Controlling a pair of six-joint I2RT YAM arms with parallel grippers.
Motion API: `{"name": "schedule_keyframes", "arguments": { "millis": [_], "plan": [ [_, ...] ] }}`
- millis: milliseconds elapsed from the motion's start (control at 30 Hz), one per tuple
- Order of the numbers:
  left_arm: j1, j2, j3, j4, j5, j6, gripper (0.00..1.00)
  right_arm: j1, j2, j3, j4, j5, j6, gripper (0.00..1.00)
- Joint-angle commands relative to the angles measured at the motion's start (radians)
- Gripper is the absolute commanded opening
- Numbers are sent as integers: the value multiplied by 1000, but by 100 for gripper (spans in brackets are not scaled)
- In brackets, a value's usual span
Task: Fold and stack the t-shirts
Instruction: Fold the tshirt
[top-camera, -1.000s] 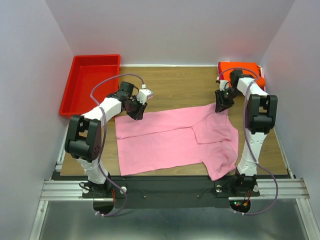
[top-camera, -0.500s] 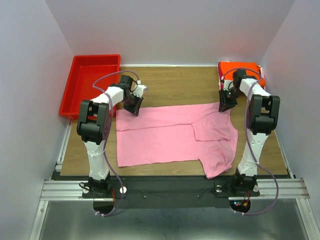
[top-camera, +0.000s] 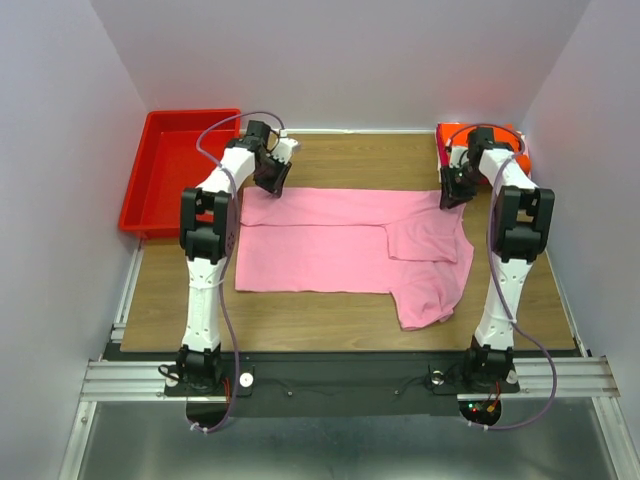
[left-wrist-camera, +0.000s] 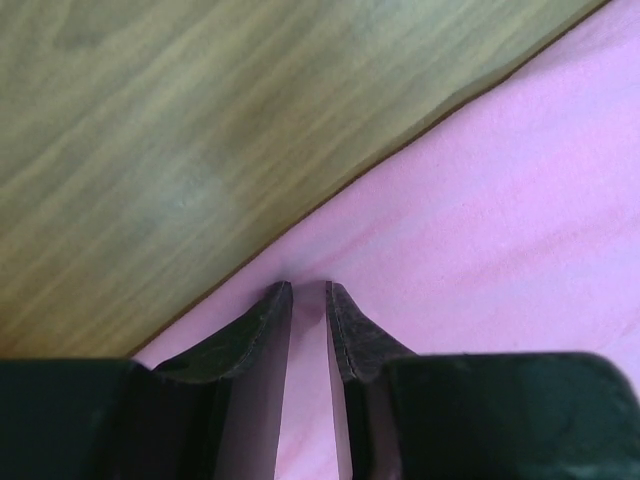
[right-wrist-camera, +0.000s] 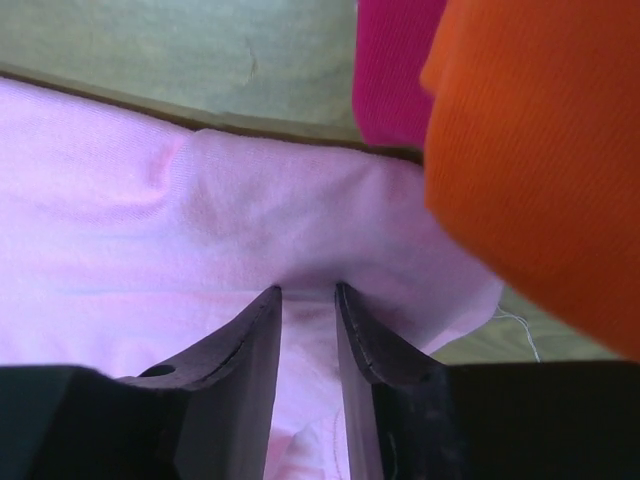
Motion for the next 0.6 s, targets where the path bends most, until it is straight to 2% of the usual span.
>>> {"name": "schedule_keyframes", "arguments": {
  "millis": [0, 133, 267, 367, 400, 467, 567],
  "plan": [
    [8, 16, 76, -4, 21, 29, 33, -20, 71, 45, 85, 29, -34, 38],
    [9, -20, 123, 20, 54, 71, 36, -20, -6, 38, 76, -145, -70, 52],
    [8, -181, 79, 62, 161, 121, 39, -18, -142, -2, -25, -282, -142, 56],
    [0, -342, -42, 97, 296, 172, 43, -20, -260, -60, -120, -315, -195, 56],
    [-17, -385, -126, 106, 351, 208, 46, -20, -317, -78, -142, -315, -211, 56],
    [-47, -520, -283, 134, 406, 241, 47, -20, -372, -161, -190, -286, -218, 55],
    [-158, -689, -462, 189, 428, 284, 48, -32, -449, -256, -249, -220, -227, 50]
  ]
}}
